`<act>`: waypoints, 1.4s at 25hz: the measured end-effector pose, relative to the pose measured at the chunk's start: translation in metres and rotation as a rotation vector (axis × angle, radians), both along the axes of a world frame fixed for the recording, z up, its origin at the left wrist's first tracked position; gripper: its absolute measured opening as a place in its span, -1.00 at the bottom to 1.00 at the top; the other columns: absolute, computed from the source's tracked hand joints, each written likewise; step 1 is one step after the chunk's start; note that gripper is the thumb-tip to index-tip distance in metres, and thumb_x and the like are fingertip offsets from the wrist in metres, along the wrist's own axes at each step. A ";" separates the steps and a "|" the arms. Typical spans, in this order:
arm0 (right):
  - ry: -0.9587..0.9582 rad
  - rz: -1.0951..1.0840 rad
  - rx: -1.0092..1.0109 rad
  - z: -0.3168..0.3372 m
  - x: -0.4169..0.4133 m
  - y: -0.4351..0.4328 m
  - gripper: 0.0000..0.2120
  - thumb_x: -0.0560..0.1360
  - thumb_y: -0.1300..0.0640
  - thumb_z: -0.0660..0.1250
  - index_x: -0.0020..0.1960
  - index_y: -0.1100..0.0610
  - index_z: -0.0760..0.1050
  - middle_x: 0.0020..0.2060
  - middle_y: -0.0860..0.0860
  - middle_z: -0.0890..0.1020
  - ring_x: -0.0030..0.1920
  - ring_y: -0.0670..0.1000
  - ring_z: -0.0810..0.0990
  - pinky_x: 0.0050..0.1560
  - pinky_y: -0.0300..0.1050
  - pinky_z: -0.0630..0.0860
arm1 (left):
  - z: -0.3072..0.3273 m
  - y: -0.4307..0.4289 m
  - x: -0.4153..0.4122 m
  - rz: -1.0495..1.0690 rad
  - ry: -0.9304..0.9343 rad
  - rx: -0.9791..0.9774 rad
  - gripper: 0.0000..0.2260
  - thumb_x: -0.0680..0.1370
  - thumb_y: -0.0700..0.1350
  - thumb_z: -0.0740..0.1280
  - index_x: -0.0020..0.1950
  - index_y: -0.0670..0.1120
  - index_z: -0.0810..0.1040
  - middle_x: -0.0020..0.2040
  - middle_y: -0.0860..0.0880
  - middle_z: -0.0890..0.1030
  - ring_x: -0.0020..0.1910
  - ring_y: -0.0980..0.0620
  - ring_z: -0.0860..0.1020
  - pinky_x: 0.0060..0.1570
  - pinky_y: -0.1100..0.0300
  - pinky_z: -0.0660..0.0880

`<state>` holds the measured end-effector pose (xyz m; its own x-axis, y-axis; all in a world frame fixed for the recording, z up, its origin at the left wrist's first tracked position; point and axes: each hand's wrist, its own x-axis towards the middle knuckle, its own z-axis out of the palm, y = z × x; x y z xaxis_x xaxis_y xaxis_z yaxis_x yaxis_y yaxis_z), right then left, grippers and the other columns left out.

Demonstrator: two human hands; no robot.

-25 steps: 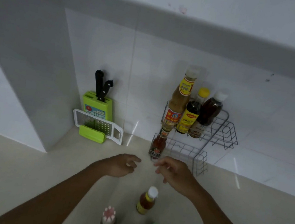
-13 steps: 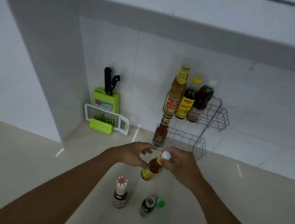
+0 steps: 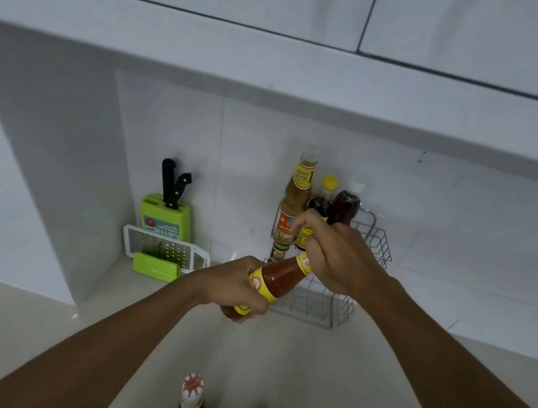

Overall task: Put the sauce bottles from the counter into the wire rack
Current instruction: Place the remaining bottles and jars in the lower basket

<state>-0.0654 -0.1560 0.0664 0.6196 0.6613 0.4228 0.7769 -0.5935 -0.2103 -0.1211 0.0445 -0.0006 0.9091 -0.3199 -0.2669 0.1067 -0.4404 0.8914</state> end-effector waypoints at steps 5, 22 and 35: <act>0.328 -0.374 0.161 -0.033 0.025 0.007 -0.76 0.66 0.06 0.02 0.01 0.13 0.41 -0.32 0.05 0.52 -0.32 0.11 0.54 -0.33 -0.05 0.44 | -0.011 -0.007 0.025 0.187 -0.424 0.556 -0.61 0.24 0.13 0.47 0.03 0.11 0.54 -0.20 0.05 0.65 -0.19 -0.07 0.65 -0.18 0.11 0.57; 0.470 -0.599 0.251 -0.060 0.023 -0.002 -0.71 0.66 0.11 0.04 -0.18 0.14 0.38 -0.36 0.02 0.44 -0.27 0.08 0.48 -0.34 -0.11 0.27 | -0.047 -0.029 0.023 0.288 -0.644 0.716 -0.46 0.27 0.20 0.40 0.24 0.17 0.48 -0.06 0.04 0.71 -0.08 -0.04 0.66 -0.10 0.15 0.54; 0.688 -0.460 0.668 -0.130 0.025 -0.014 -0.72 0.45 0.09 0.55 0.13 -0.03 0.62 -0.14 -0.05 0.75 -0.22 -0.08 0.75 -0.22 -0.23 0.66 | -0.125 0.001 0.067 0.310 -0.248 0.060 -0.43 0.32 -0.08 0.60 0.26 0.02 0.45 0.12 0.04 0.52 0.06 0.14 0.52 -0.01 0.36 0.46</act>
